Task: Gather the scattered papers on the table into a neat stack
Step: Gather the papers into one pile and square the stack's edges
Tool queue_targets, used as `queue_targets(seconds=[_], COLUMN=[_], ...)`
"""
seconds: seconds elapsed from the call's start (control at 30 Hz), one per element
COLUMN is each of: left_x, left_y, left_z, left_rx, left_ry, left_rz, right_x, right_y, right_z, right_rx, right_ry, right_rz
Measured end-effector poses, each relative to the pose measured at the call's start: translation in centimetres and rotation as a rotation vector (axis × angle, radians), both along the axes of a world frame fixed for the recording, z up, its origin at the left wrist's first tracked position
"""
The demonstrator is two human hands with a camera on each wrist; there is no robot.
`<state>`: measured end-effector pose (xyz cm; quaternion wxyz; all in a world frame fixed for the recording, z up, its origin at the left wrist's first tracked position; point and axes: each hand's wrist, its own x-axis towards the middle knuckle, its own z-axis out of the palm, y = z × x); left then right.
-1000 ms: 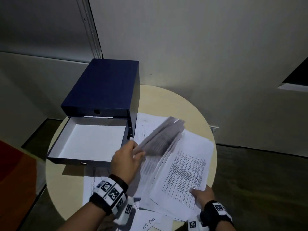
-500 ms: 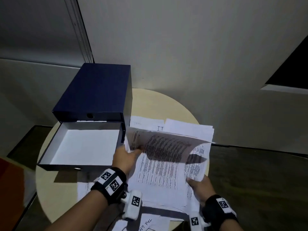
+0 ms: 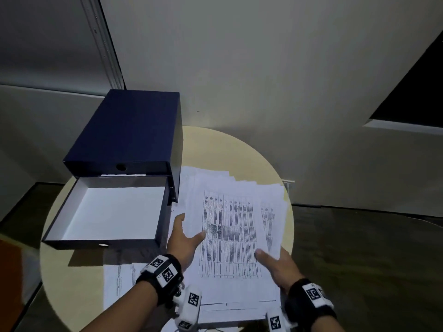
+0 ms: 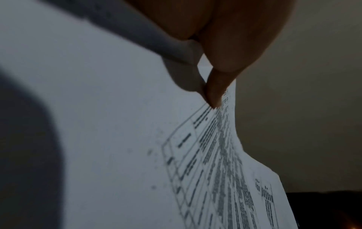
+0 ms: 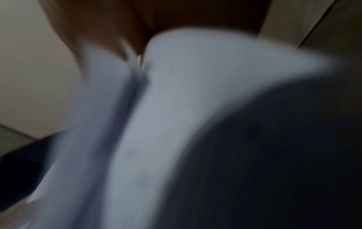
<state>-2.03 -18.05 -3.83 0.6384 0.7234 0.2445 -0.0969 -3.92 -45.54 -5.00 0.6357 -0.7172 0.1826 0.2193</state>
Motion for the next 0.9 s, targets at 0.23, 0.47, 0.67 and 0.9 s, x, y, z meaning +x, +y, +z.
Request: queue_targets(seconds=[0.23, 0.47, 0.67, 0.9], left_x=[-2.9, -4.7, -4.6, -4.3], left_y=[3.7, 6.2, 6.0, 6.2], left_z=[-3.8, -7.2, -7.3, -6.8], left_rx=[0.000, 0.249, 0.293, 0.293], left_ry=[0.321, 0.444, 0.437, 0.486], left_rz=[0.096, 0.110, 0.034, 0.036], right_x=[-0.1, 1.0, 1.8, 1.1], right_y=[2.5, 1.0, 0.6, -2.0], right_z=[-2.6, -3.2, -4.8, -3.6], right_rx=[-0.258, -0.597, -0.612, -0.635], right_ry=[0.136, 0.177, 0.224, 0.130], right_rz=[0.304, -0.127, -0.206, -0.330])
